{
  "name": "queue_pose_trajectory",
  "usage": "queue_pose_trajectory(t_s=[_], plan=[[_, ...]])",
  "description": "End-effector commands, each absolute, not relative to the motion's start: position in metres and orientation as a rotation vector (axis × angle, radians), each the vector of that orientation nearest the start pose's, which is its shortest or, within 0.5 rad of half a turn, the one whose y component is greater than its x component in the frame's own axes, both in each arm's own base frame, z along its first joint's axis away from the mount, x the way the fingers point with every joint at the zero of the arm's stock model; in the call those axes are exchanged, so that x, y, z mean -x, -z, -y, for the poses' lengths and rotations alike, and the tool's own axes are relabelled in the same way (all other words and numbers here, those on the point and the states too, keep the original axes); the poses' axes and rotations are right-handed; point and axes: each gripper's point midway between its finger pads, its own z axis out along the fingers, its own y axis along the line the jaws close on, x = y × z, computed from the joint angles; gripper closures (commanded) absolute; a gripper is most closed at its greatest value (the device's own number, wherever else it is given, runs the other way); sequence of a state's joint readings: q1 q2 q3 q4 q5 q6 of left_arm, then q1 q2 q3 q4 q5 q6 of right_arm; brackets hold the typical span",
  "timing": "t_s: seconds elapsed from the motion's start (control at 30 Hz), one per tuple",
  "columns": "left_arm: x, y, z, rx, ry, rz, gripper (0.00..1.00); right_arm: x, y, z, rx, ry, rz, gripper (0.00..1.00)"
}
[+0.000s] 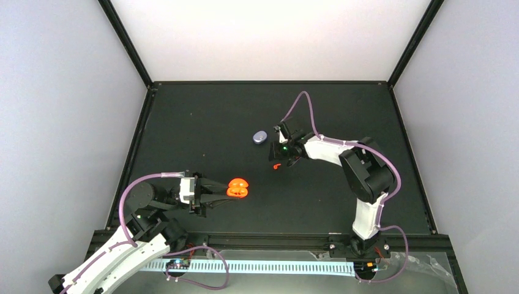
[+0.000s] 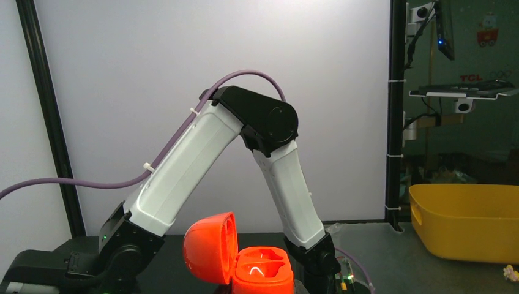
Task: Insert the wireless bluetooth earbuds into the charging case
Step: Pick up the earbud from the center of the board.
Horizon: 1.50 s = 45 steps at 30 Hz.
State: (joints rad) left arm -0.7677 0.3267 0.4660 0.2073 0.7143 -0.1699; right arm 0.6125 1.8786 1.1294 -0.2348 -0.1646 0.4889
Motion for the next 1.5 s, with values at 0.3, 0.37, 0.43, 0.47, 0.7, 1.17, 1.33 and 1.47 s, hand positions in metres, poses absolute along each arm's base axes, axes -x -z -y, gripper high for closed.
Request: queue_pose_trajectory(t_s=[0.3,0.37,0.43,0.47,0.7,1.17,1.33,1.47], plan=[[-0.061,-0.363,0.216,-1.008,1.214,-0.985,0.98,-0.329,-0.029,-0.284,0.235,-0.706,-2.697,0.54],[-0.060,-0.364,0.215,-1.007,1.212,-0.981,0.99,-0.321,-0.029,-0.280,0.235,-0.700,-2.707,0.54],[-0.060,-0.364,0.215,-1.007,1.213,-0.978,0.98,-0.313,-0.028,-0.276,0.243,-0.681,-2.722,0.54],[-0.060,-0.364,0.215,-1.007,1.213,-0.979,0.98,-0.309,-0.029,-0.275,0.252,-0.674,-2.722,0.54],[-0.060,-0.364,0.215,-1.009,1.219,-0.979,0.99,-0.290,-0.033,-0.277,0.327,-0.652,-2.742,0.54],[-0.058,-0.364,0.215,-1.015,1.221,-0.974,0.98,-0.315,-0.050,-0.266,0.445,-0.268,-2.749,0.54],[-0.058,-0.364,0.215,-1.014,1.223,-0.974,0.98,-0.321,-0.047,-0.273,0.502,-0.208,-2.764,0.55],[-0.057,-0.365,0.214,-1.015,1.221,-0.971,0.98,-0.323,-0.041,-0.281,0.563,-0.131,-2.777,0.55]])
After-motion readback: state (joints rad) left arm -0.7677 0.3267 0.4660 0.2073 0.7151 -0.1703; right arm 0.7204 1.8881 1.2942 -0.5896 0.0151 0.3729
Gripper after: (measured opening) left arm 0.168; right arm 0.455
